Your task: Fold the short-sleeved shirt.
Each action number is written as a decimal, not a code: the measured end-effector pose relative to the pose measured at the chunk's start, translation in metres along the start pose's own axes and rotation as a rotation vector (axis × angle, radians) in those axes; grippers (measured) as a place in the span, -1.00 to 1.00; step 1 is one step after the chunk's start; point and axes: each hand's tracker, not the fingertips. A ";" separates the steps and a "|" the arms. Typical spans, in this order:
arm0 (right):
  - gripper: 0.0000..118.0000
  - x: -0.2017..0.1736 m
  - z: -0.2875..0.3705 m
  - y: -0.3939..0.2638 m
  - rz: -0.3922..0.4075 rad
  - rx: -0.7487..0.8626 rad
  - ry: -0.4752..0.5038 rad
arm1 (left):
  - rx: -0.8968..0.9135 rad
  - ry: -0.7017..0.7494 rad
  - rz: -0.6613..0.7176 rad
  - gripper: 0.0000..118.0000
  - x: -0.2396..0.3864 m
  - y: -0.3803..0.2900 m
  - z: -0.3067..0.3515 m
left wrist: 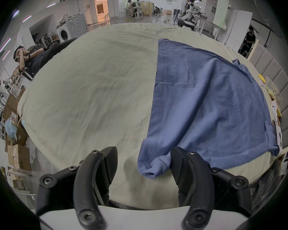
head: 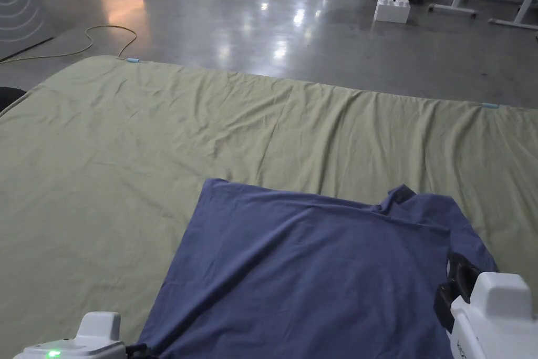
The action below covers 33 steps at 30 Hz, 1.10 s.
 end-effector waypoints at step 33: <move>0.18 0.118 0.044 -0.128 -0.121 -0.841 -0.036 | 0.058 -0.131 0.009 -0.86 -0.003 0.007 0.011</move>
